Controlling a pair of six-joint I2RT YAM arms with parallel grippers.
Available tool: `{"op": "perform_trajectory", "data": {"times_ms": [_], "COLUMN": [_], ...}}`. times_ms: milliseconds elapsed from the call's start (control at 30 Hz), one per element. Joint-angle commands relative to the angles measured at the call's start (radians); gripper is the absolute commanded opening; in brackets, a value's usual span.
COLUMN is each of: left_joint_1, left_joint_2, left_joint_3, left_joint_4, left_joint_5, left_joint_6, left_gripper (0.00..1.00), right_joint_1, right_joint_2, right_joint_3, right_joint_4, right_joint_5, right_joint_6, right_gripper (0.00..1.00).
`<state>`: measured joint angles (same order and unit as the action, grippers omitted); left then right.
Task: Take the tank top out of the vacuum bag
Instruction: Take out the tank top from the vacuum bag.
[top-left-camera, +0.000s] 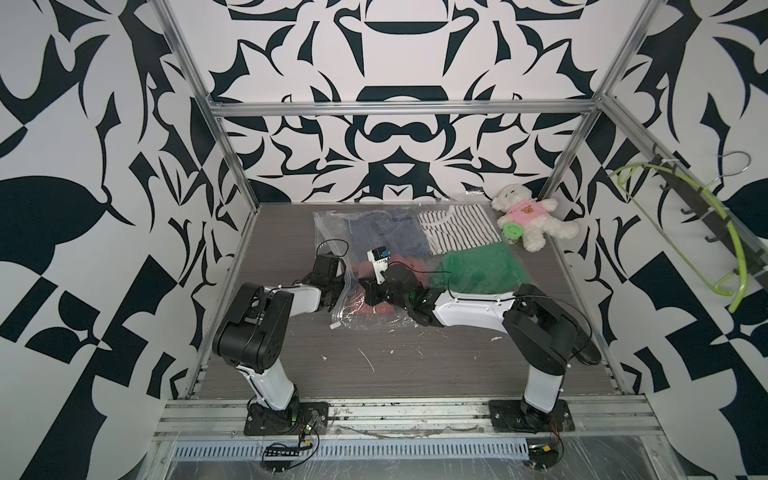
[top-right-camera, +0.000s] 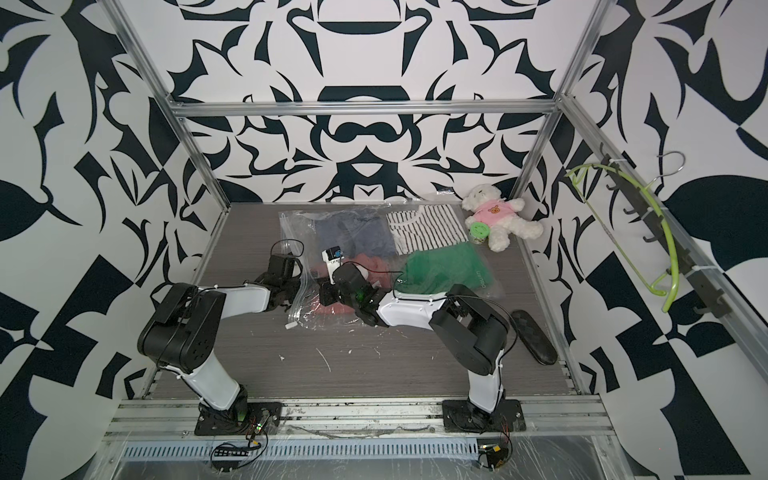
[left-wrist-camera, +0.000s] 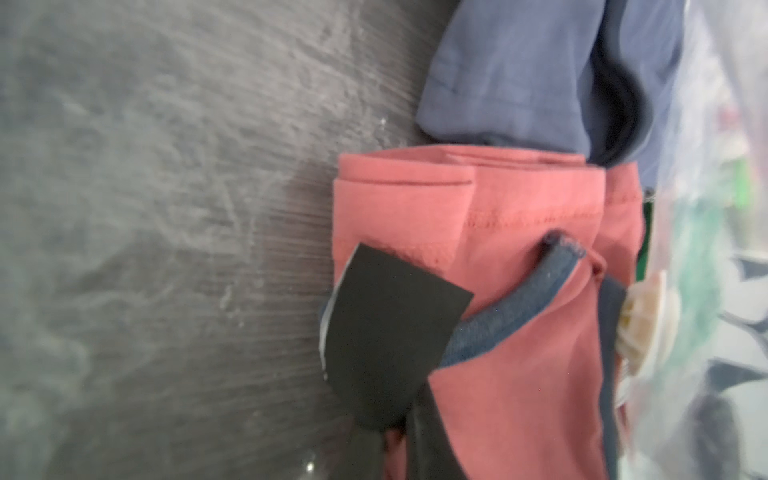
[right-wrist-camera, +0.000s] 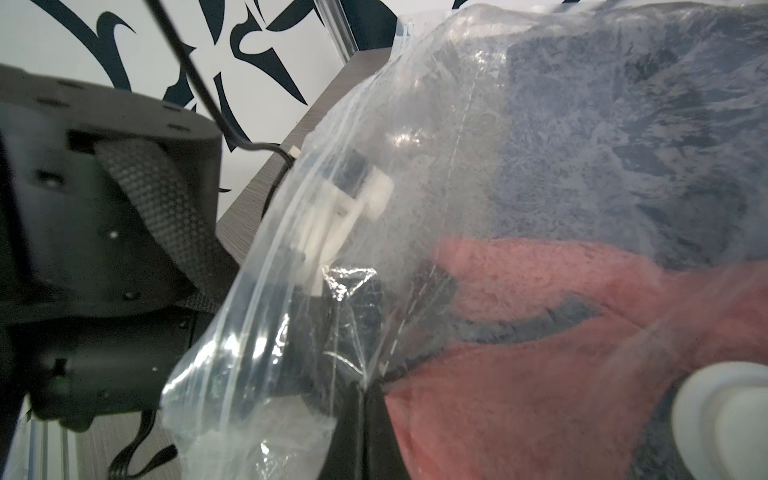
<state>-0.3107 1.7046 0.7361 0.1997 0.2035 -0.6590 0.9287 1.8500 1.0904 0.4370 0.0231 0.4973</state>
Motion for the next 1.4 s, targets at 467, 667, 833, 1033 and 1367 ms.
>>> {"op": "perform_trajectory", "data": {"times_ms": [467,667,833,1033,1367], "left_joint_1": [-0.005,-0.005,-0.004,0.004,0.129], "left_joint_2": [-0.161,-0.228,-0.263,-0.276,-0.232], "left_joint_3": [-0.002,0.042,0.065,0.084,0.073], "left_joint_4": [-0.183,-0.282,-0.366,-0.442,-0.577], "left_joint_5": [-0.013,-0.072,-0.132,-0.184,-0.275], "left_joint_6": [-0.042,-0.044,-0.033,-0.010,0.016], "left_gripper": [0.00,0.00,0.00,0.00,0.00], "right_joint_1": [-0.011,-0.011,-0.011,-0.011,-0.011], "right_joint_2": [-0.151,-0.094,-0.055,-0.029,-0.030], "right_joint_3": [-0.138,-0.151,-0.146,-0.135,-0.120], "right_joint_4": [0.025,0.069,0.108,0.111,0.067], "right_joint_5": [0.097,0.043,-0.072,-0.088,-0.026], "right_joint_6": [-0.177,-0.178,-0.183,-0.159,-0.178], "right_gripper": [0.00,0.00,0.00,0.00,0.00]}}
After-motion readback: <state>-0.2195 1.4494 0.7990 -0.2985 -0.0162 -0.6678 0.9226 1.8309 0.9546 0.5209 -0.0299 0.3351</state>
